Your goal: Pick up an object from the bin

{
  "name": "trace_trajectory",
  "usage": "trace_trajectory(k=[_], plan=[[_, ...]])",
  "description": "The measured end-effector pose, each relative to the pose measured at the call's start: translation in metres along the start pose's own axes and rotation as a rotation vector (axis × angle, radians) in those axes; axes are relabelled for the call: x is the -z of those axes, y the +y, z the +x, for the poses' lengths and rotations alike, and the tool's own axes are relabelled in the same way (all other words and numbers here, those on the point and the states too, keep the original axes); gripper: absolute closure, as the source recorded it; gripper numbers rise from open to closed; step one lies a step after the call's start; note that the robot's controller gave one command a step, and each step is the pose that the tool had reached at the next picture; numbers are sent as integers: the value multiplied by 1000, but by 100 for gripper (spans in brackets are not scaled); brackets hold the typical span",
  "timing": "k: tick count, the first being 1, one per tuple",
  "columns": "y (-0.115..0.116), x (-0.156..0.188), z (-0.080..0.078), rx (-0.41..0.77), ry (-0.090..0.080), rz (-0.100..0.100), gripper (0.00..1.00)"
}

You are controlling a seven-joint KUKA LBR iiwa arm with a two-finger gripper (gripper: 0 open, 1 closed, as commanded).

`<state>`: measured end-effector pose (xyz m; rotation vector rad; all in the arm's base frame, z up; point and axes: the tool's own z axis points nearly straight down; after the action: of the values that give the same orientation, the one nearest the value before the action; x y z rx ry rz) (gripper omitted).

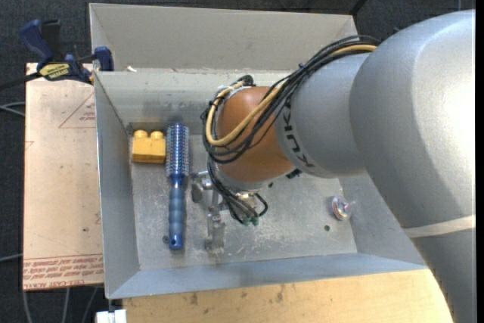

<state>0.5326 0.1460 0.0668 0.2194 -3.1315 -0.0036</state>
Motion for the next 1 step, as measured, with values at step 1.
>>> trace_trajectory(k=[1], plan=[[53, 34, -5, 373, -7, 0, 0]])
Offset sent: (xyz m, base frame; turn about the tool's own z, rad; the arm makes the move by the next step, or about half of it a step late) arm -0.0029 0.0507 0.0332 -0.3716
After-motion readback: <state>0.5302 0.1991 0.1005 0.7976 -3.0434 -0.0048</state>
